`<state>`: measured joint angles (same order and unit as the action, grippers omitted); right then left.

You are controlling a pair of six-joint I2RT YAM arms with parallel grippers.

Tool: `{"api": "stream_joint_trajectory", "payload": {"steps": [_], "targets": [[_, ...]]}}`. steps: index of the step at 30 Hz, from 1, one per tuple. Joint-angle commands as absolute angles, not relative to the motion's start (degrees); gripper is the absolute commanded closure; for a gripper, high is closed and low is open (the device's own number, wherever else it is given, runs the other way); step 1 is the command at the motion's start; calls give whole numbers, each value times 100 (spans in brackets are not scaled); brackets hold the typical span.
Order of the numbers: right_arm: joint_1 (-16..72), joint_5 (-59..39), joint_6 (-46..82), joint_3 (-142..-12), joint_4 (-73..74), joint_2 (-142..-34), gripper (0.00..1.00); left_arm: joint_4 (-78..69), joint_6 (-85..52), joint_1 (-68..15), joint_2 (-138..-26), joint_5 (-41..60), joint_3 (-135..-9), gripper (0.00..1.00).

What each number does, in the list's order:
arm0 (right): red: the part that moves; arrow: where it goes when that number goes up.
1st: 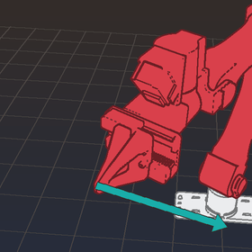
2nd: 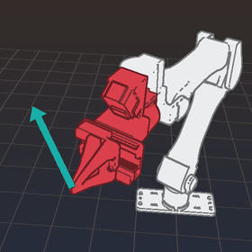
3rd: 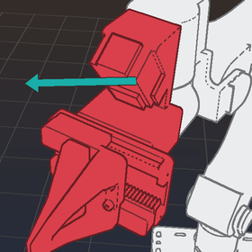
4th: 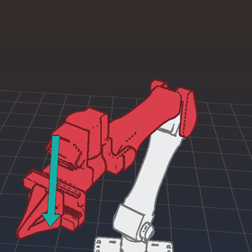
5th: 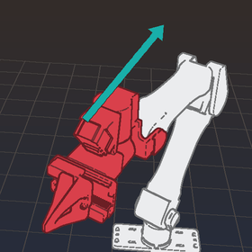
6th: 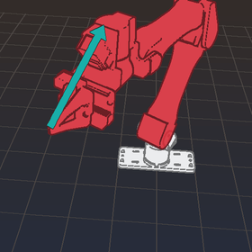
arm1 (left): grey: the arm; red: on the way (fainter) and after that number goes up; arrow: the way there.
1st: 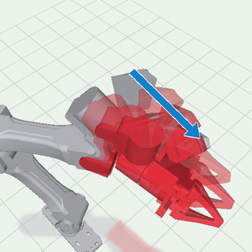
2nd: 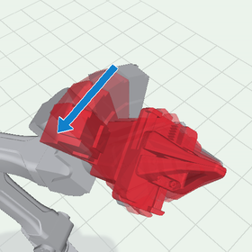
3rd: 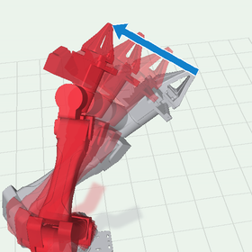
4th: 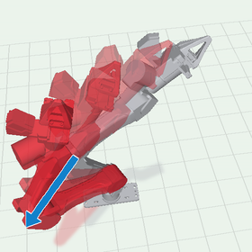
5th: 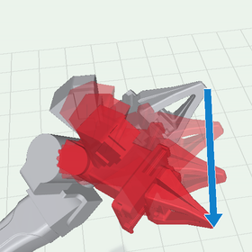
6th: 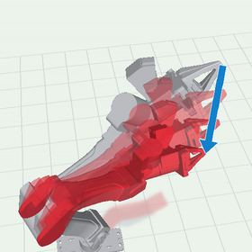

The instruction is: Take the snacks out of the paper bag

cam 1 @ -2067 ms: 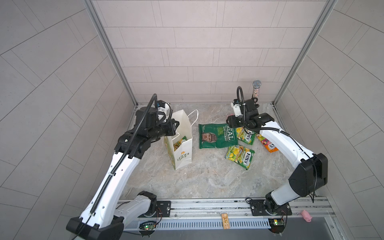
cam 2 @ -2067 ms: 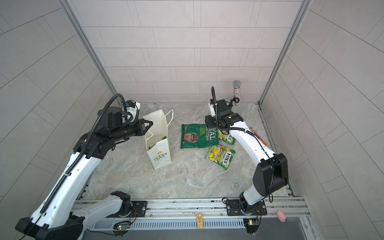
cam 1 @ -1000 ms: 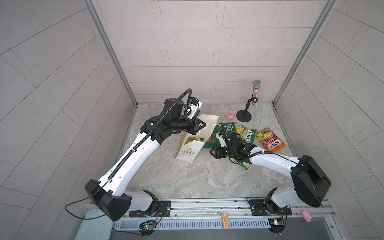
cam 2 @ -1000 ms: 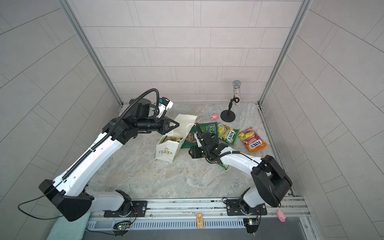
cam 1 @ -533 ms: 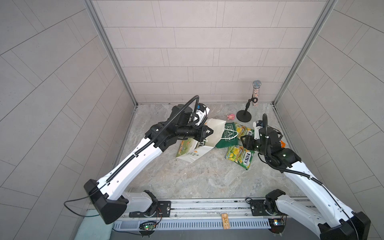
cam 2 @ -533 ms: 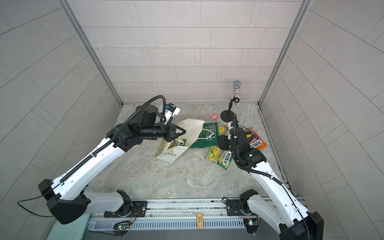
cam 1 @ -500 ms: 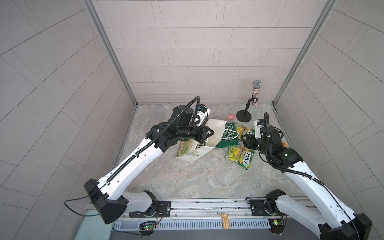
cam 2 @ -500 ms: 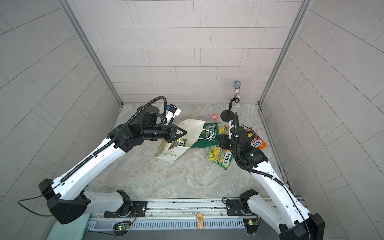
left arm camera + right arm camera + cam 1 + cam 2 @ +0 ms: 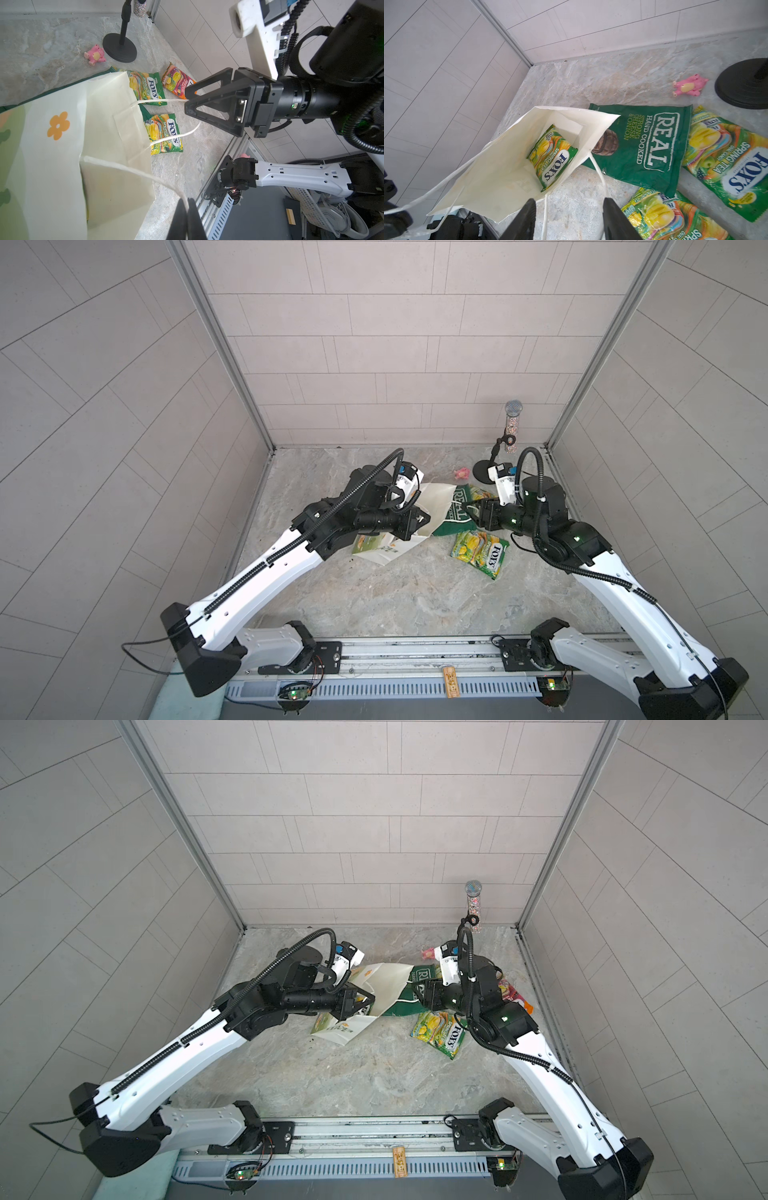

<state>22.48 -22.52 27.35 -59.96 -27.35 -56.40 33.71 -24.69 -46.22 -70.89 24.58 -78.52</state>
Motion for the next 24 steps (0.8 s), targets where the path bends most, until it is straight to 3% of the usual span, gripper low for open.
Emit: {"api": "stream_joint_trajectory", "payload": {"steps": [1, 12, 24], "targets": [[2301, -2283, 2543, -6241, -2764, -5717, 48, 3292, -2522, -4676, -6960, 2407, -7808, 100], [3324, -2635, 2244, -6697, -2678, -6722, 51, 3287, -2550, -4728, -6935, 2452, -7823, 100], [3721, -2612, 2496, -5733, -2273, -7081, 52, 3555, -2487, -4851, -6805, 2569, -7849, 100]]}}
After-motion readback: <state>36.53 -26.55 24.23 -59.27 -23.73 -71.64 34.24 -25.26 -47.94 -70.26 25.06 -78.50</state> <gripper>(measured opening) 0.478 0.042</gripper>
